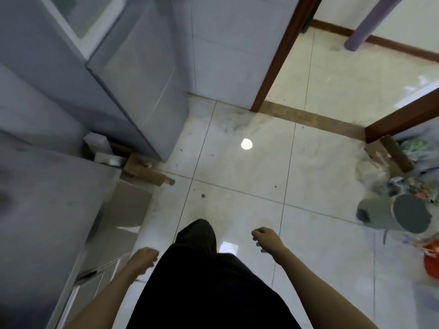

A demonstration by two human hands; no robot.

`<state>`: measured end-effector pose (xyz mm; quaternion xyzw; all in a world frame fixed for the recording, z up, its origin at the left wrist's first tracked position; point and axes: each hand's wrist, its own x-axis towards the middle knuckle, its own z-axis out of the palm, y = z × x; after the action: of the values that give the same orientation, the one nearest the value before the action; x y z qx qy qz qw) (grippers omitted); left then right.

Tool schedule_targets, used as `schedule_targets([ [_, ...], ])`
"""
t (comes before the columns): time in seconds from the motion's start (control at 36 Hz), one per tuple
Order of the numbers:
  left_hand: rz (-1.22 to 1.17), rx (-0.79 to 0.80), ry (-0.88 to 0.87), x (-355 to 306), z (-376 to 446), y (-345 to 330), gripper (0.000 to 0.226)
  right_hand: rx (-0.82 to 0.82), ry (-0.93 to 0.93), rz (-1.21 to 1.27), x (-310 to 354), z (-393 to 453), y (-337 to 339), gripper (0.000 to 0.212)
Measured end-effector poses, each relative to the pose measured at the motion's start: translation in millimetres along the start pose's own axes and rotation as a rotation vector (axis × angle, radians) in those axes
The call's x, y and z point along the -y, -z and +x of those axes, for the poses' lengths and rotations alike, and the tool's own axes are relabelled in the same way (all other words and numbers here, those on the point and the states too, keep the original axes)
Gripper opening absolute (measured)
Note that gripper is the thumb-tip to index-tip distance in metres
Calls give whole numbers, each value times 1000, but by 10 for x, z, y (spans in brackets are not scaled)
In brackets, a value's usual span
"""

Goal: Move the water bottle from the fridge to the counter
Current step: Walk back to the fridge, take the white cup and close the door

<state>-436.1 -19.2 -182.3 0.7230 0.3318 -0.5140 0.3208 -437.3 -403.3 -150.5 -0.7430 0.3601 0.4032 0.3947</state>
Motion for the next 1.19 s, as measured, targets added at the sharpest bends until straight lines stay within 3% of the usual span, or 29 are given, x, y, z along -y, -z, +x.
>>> schedule_targets([
  [0.14, -44, 35, 167, -392, 478, 281, 14, -28, 147, 52, 1145, 574, 655, 28],
  [0.28, -75, 23, 133, -1536, 858, 595, 11, -65, 147, 14, 1849, 1197, 1184, 25],
  [0.36, -104, -5, 50, -2490, 877, 753, 10, -33, 114, -69, 2038, 1373, 1492, 15],
  [0.44, -96, -36, -70, -3483, 820, 883, 12, -2, 68, -157, 2151, 1513, 1822, 23],
  [0.64, 60, -89, -541, -5671, 565, 1044, 23, 5, -6, -60, 2681, 2079, 2730, 18],
  [0.72, 78, -211, -717, -6527, 294, 1153, 27, -97, 161, 6, 3373, 2372, 3335, 17],
  [0.81, 33, -422, -910, -7360, -108, 1279, 28, -269, 470, 93, 4453, 2417, 4101, 21],
  [0.94, 112, -780, -1252, -8505, -798, 1435, 34, -453, 923, 314, 6358, 1919, 5367, 46],
  [1.08, 369, -991, -1065, -9088, -834, 1474, 57, -481, 1162, 482, 7525, 1446, 6064, 53],
  [1.14, 421, -970, -946, -9164, -761, 1460, 63, -428, 1202, 531, 7753, 1387, 6152, 56],
  [1.19, 450, -930, -878, -9174, -697, 1432, 66, -401, 1232, 568, 7872, 1357, 6166, 46],
])
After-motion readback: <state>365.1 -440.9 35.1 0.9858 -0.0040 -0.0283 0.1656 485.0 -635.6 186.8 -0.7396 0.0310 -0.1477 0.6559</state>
